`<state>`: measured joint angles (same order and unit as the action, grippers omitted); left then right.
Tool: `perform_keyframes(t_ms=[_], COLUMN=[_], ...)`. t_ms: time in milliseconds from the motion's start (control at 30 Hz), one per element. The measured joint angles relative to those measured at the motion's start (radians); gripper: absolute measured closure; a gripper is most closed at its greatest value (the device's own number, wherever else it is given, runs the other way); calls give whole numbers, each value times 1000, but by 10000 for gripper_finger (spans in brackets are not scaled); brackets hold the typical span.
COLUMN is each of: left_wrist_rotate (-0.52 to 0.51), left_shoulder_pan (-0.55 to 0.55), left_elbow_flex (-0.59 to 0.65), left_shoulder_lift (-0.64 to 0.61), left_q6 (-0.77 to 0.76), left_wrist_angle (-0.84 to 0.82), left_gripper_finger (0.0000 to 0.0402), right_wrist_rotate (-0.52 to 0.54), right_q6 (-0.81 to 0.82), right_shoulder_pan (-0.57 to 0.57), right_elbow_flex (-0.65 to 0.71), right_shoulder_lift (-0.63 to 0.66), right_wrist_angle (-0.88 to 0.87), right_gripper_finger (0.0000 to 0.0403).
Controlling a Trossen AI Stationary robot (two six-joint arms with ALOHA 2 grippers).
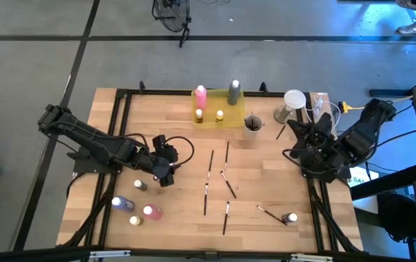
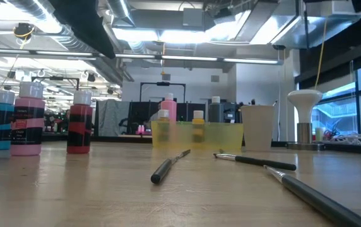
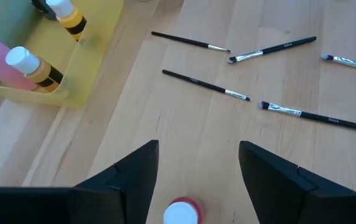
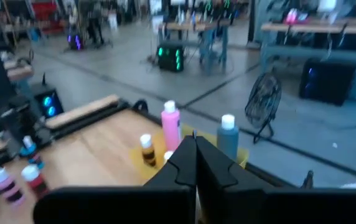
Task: Pick & Place Paint Supplies
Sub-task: Put the silver paint brush into the white cup
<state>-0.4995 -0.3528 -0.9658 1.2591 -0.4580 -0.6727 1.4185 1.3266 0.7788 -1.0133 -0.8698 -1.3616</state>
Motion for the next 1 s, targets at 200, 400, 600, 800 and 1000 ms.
perform_keyframes(t_ms=[200, 400, 600, 800, 1000], left_wrist_rotate=[0, 0, 0, 0, 0], left_shoulder_pan=[0, 0, 0, 0, 0], left_elbow_flex=[0, 0, 0, 0, 0], left_shoulder_lift=[0, 0, 0, 0, 0], left_q6=[0, 0, 0, 0, 0], left_wrist_angle=[0, 0, 0, 1, 2], left_gripper_finger=[183, 184, 184, 183, 185], right_wrist_rotate=[104, 153, 152, 154, 115], right_q6=[16, 79, 51, -145, -223], right_shoulder_pan=[0, 0, 0, -24, -95], right_elbow_flex=[141, 235, 283, 284, 284], right_shoulder_lift=[20, 20, -1, -62, -100], right_wrist_angle=[72, 132, 259, 440, 499], right_gripper_finger=[403, 403, 403, 403, 403])
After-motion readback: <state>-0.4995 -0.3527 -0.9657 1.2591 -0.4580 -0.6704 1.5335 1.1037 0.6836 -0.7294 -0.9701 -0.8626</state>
